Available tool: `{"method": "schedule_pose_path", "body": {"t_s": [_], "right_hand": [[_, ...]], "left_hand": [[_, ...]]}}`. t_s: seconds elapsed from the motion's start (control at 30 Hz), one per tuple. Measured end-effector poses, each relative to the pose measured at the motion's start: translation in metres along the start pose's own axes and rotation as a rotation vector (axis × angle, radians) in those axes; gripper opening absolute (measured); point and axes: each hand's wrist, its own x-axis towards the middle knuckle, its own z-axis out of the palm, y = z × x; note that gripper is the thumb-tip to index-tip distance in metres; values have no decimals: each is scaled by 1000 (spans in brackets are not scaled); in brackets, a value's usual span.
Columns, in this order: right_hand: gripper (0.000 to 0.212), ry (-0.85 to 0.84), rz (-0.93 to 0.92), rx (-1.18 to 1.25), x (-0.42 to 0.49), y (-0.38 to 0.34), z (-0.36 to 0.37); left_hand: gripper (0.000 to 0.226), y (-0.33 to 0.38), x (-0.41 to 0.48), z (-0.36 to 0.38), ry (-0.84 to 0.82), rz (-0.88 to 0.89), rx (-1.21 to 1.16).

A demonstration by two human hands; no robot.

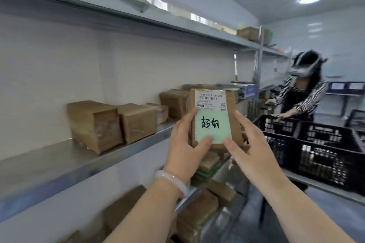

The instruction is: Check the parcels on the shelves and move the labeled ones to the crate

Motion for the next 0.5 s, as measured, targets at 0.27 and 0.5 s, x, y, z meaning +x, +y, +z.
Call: {"method": "schedule_pose_path", "body": {"t_s": [0.27, 0.5], "right_hand": [[86, 125, 181, -406, -47, 104, -195], [92, 345, 422, -755, -130, 145, -341]], "left_hand": [[66, 6, -2, 230, -326, -61, -266], [66, 43, -48, 417, -703, -93, -490]]}}
